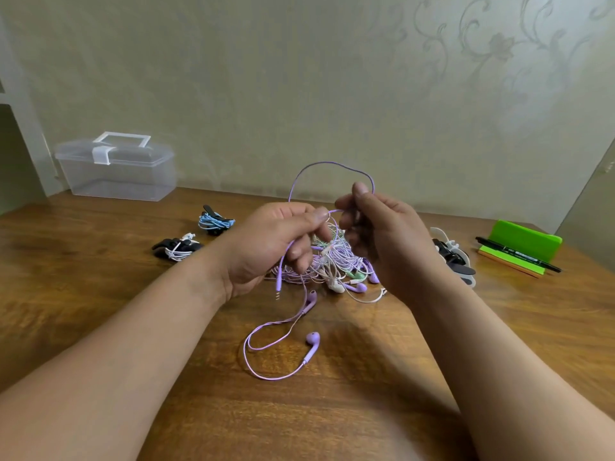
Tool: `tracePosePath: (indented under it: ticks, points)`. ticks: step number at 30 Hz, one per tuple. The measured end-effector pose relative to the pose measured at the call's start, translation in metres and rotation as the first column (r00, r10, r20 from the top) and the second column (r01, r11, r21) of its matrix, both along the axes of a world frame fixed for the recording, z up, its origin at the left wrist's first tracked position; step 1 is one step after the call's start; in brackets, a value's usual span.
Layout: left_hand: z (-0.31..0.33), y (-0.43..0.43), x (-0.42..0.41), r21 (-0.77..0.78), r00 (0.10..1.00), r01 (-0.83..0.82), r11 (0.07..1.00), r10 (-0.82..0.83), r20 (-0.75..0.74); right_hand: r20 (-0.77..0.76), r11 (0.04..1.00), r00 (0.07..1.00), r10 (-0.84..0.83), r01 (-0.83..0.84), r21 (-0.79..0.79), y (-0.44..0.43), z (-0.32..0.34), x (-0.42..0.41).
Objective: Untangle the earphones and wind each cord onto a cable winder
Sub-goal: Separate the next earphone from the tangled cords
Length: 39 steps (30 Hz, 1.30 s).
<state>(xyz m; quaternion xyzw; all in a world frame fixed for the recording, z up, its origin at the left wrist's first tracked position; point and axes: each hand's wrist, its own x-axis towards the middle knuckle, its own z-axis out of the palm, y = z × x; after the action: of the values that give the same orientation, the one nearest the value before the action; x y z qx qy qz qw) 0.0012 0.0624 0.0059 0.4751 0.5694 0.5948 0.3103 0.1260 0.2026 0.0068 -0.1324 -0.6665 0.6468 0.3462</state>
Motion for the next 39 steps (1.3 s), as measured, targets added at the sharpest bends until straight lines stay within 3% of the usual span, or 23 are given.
tracePosePath:
  ticks: [4, 6, 8, 9, 10, 12, 14, 18, 21, 28, 34, 39]
  points:
    - [0.003, -0.004, -0.004, 0.003, 0.99, 0.021, 1.0, -0.021, 0.142, 0.062, 0.994, 0.993, -0.105, 0.106, -0.015, 0.003, 0.0, -0.001]
    - [0.004, -0.004, -0.006, 0.019, 0.98, 0.039, 0.999, -0.042, 0.194, 0.131, 0.926, 0.926, -0.353, 0.326, 0.192, 0.006, -0.005, -0.002]
    - [0.005, -0.004, -0.007, 0.01, 0.979, 0.044, 0.999, -0.045, 0.196, 0.017, 0.738, 0.839, -0.543, 0.468, 0.486, 0.006, -0.007, 0.0]
    - [0.005, -0.004, -0.006, -0.004, 0.981, 0.043, 0.999, -0.042, 0.19, -0.067, 0.697, 0.865, -0.497, 0.444, 0.564, 0.006, -0.006, 0.003]
    - [0.005, -0.004, -0.004, -0.016, 0.981, 0.043, 0.999, -0.039, 0.189, -0.094, 0.723, 0.921, -0.379, 0.358, 0.591, 0.003, -0.005, 0.004]
    - [0.005, -0.004, -0.002, -0.014, 0.978, 0.033, 0.999, -0.03, 0.209, 0.016, 0.839, 0.993, -0.119, 0.092, 0.537, -0.007, -0.002, 0.003]
    - [0.005, -0.003, -0.004, 0.002, 0.975, 0.015, 1.0, -0.015, 0.223, 0.142, 0.881, 0.99, 0.009, -0.075, 0.467, -0.012, -0.004, 0.001]
    - [0.003, -0.003, -0.008, 0.002, 0.971, 0.017, 1.0, -0.017, 0.239, 0.146, 0.911, 0.982, -0.119, 0.049, 0.409, -0.001, -0.004, 0.001]
    - [0.002, -0.005, -0.007, 0.017, 0.951, 0.177, 0.984, -0.175, 0.256, 0.069, 0.921, 0.977, -0.204, 0.167, 0.353, 0.011, -0.003, 0.003]
    - [0.0, -0.009, -0.002, 0.021, 0.918, 0.327, 0.945, -0.323, 0.231, 0.066, 0.935, 0.972, -0.227, 0.199, 0.295, 0.008, -0.012, -0.003]
    - [0.001, 0.0, -0.001, 0.182, 0.933, 0.128, 0.975, -0.181, 0.311, 0.096, 0.956, 0.987, -0.128, 0.097, 0.276, 0.004, -0.017, -0.005]
    - [-0.005, 0.007, -0.011, 0.209, 0.96, -0.052, 0.977, -0.009, 0.279, 0.234, 0.841, 0.964, -0.124, -0.023, 0.541, -0.006, -0.02, -0.008]
